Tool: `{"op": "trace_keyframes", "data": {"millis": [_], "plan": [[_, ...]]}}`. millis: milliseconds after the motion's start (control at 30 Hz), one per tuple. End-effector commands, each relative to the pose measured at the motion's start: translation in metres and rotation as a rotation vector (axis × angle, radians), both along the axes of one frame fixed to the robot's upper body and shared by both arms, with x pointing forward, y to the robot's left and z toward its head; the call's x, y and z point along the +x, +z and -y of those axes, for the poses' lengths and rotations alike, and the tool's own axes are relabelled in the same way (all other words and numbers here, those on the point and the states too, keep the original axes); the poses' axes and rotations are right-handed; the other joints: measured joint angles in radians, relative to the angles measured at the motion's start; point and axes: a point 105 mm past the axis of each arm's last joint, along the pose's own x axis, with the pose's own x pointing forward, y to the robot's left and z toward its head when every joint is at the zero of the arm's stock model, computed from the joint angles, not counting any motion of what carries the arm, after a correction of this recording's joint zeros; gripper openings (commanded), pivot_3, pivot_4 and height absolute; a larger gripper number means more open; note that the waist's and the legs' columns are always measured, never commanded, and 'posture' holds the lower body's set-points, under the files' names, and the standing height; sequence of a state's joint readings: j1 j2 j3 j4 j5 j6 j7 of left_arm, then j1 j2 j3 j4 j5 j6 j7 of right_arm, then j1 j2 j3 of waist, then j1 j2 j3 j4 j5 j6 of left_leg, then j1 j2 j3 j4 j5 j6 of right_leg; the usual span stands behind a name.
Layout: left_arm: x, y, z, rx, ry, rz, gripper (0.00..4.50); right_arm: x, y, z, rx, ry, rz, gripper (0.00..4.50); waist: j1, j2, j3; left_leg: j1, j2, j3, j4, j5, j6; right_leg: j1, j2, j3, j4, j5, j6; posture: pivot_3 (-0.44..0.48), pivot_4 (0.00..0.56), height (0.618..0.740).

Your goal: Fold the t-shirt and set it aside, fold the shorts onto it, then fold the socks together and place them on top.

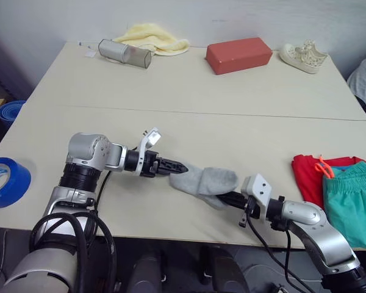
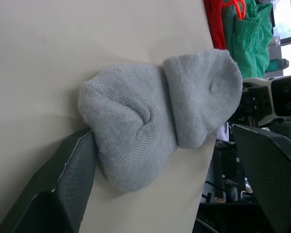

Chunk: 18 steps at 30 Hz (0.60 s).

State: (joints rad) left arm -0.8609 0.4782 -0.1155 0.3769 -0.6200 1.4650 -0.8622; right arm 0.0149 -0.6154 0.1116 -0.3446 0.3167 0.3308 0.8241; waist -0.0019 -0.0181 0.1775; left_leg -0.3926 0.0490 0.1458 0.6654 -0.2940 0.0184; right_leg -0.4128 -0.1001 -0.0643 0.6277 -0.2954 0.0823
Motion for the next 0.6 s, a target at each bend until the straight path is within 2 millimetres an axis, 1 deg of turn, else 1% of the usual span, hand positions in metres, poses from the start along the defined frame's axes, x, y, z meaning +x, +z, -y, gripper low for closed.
{"op": "trace_keyframes", "data": {"millis": [33, 300, 400, 600], "plan": [[0.005, 0.011, 0.0, -0.025, 0.005, 0.036, 3.6, -0.005, 0.001, -0.005, 0.01, 0.024, -0.002, 0.0, 0.0, 0.0, 0.0, 0.0, 0.0, 0.0, 0.0, 0.0, 0.0, 0.0, 0.0, 0.0, 0.0, 0.0, 0.0, 0.0, 0.15, 0.74], [0.008, 0.012, 0.0, -0.028, 0.004, 0.072, 1.07, -0.007, 0.0, -0.006, 0.01, 0.033, -0.012, 0.0, -0.001, 0.0, 0.0, 0.0, 0.0, 0.0, 0.0, 0.0, 0.0, 0.0, 0.0, 0.0, 0.0, 0.0, 0.0, 0.0, 0.15, 0.74], [0.006, 0.019, 0.005, -0.049, -0.034, 0.124, 0.09, -0.008, -0.002, -0.006, 0.007, 0.036, -0.019, 0.0, -0.001, 0.0, 0.0, 0.0, 0.0, 0.0, 0.0, 0.0, 0.0, 0.0, 0.0, 0.0, 0.0, 0.0, 0.0, 0.0, 0.15, 0.74], [-0.004, 0.035, 0.023, -0.067, -0.152, 0.209, 0.09, -0.009, -0.003, -0.005, 0.005, 0.032, -0.025, 0.0, -0.001, 0.0, 0.0, 0.0, 0.0, 0.0, 0.0, 0.0, 0.0, 0.0, 0.0, 0.0, 0.0, 0.0, 0.0, 0.0, 0.15, 0.74]]}}
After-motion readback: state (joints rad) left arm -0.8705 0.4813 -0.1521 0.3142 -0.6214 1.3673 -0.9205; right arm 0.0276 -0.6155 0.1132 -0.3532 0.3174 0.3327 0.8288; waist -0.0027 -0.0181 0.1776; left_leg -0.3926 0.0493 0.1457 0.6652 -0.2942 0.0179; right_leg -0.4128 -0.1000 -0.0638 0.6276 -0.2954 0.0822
